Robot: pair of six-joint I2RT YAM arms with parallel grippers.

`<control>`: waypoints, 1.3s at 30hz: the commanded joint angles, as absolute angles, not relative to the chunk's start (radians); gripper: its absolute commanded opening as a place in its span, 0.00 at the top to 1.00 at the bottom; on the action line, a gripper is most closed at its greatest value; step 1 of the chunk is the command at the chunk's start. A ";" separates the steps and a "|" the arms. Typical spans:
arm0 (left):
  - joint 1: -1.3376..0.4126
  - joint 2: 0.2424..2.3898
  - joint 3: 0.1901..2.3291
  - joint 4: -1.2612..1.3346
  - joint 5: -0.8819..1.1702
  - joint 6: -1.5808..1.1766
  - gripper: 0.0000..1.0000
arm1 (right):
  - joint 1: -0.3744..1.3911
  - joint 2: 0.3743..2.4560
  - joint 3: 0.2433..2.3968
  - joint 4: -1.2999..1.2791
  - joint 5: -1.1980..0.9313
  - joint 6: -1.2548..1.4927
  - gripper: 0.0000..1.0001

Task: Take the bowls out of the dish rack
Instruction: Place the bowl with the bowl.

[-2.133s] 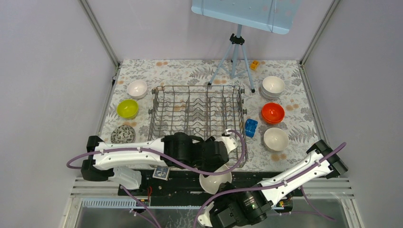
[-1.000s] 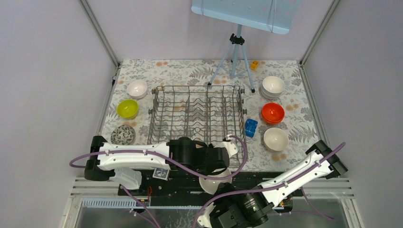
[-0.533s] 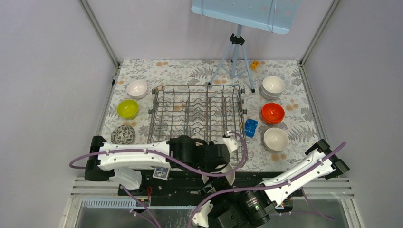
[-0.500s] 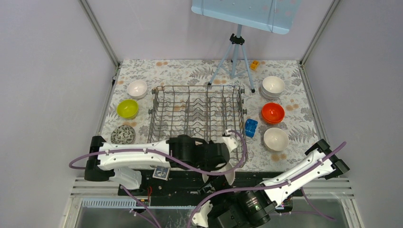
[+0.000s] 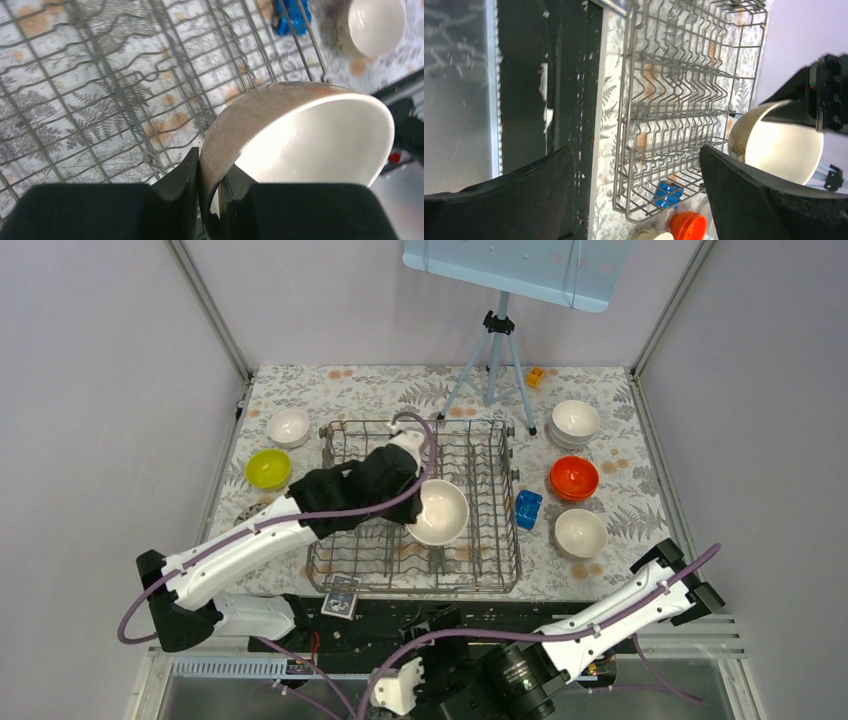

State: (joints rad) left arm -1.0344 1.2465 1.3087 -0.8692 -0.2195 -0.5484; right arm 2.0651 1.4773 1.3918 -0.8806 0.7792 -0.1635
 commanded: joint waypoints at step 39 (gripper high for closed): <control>-0.788 1.033 1.139 -1.023 -0.294 -1.262 1.00 | 1.017 1.425 1.461 -0.599 0.207 0.591 0.49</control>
State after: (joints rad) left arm -0.7918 1.0534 1.1145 -1.0611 -0.2905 -1.2064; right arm 1.0191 1.3846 1.3956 -0.5541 0.1921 0.6392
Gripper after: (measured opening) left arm 0.189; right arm 0.514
